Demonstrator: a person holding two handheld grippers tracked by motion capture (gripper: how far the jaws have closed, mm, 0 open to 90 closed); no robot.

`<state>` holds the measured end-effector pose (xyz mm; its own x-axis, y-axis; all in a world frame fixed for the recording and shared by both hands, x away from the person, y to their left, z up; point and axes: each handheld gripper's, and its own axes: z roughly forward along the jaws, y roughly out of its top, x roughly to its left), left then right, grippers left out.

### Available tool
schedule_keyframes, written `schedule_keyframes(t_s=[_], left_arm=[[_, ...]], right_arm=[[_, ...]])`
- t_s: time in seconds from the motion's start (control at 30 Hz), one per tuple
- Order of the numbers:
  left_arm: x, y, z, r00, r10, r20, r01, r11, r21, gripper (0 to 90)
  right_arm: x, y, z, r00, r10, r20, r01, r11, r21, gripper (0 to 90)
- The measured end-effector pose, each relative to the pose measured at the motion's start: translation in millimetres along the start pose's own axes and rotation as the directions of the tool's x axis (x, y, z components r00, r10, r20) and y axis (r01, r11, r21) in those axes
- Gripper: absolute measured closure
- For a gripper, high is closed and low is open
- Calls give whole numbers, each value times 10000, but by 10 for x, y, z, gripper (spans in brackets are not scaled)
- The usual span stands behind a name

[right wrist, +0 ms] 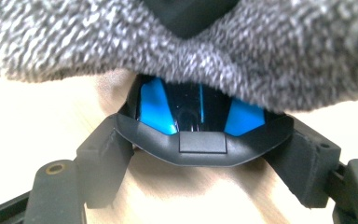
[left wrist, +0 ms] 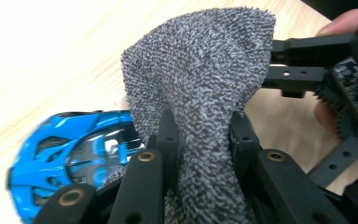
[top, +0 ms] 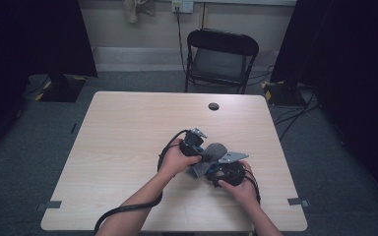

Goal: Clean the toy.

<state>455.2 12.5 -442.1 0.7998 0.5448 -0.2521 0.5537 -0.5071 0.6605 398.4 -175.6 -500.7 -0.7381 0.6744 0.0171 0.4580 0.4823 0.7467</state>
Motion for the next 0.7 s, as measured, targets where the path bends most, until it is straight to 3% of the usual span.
schedule_keyframes(t_s=[0.27,0.7], left_arm=[[111,25,-48,9992,-116,-391,118,9999,52,717],[350,13,-110,9945,-709,-775,714,9974,32,717]], right_arm=[[1,0,0,10000,-4,9,4,10000,-4,253],[2,-2,-1,10000,-18,14,18,10000,0,253]])
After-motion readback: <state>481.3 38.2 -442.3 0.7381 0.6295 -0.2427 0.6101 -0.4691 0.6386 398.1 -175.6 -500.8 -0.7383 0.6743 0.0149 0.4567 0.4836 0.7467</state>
